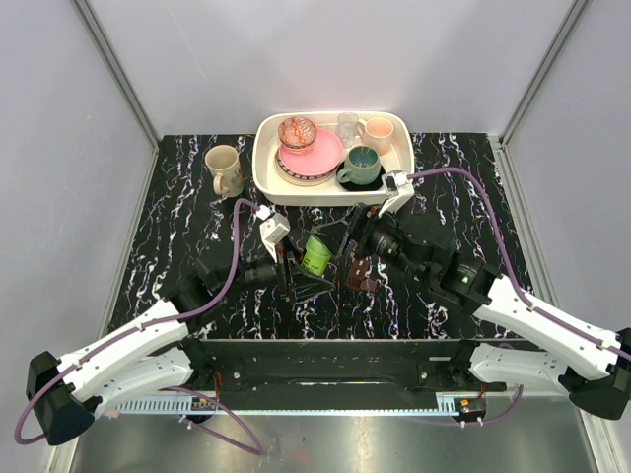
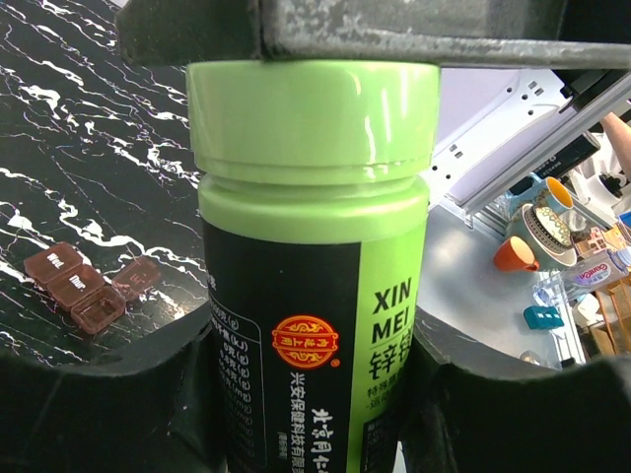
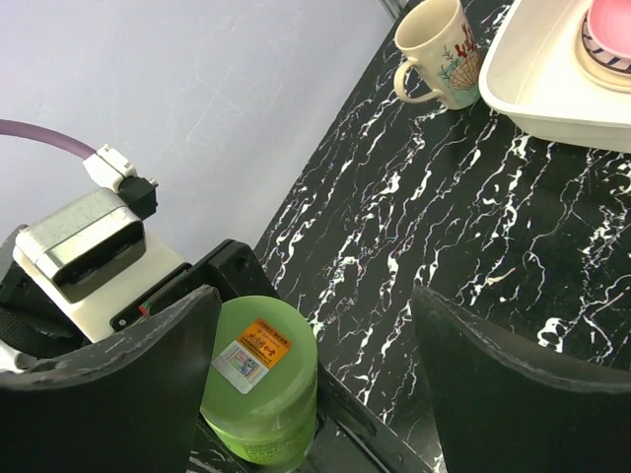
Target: Sort the pills into containers
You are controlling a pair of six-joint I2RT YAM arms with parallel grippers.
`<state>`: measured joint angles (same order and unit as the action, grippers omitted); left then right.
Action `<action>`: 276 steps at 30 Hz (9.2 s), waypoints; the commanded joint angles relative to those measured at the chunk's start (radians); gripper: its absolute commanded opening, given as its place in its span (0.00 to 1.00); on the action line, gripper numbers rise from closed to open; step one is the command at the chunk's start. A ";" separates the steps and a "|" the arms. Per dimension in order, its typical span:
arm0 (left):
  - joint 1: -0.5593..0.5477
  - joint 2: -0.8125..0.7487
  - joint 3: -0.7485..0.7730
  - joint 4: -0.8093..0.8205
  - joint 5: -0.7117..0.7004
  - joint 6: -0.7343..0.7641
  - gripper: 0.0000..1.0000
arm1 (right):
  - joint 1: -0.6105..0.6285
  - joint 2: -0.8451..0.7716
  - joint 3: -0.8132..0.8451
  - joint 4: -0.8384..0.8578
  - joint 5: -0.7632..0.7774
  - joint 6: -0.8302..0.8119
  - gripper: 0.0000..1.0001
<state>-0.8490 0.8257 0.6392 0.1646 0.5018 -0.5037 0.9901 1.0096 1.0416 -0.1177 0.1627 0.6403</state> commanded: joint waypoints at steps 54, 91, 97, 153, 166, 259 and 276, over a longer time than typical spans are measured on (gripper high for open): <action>-0.004 0.016 0.005 0.240 0.101 -0.052 0.00 | 0.002 -0.066 -0.021 0.108 -0.285 -0.060 0.00; -0.018 0.024 0.023 0.250 0.296 -0.032 0.00 | 0.002 -0.201 0.044 -0.078 -0.192 -0.243 0.00; -0.018 0.003 0.073 0.086 0.261 0.063 0.00 | 0.002 -0.183 0.097 -0.223 -0.115 -0.254 0.00; -0.018 -0.045 0.091 -0.020 0.155 0.157 0.20 | 0.002 -0.149 0.110 -0.474 -0.315 -0.214 0.00; -0.018 -0.033 0.093 -0.075 0.089 0.177 0.00 | 0.004 -0.177 0.106 -0.485 -0.223 -0.206 0.00; -0.038 0.878 0.376 -0.502 -0.223 0.520 0.00 | 0.002 -0.428 -0.031 -0.691 0.472 -0.008 0.00; -0.041 0.926 0.453 -0.606 -0.266 0.550 0.00 | 0.002 -0.430 -0.026 -0.708 0.471 -0.010 0.00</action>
<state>-0.8845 1.7393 1.0348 -0.4183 0.2626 0.0238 0.9901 0.5823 1.0111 -0.8360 0.5941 0.6197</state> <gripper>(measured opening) 0.557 0.571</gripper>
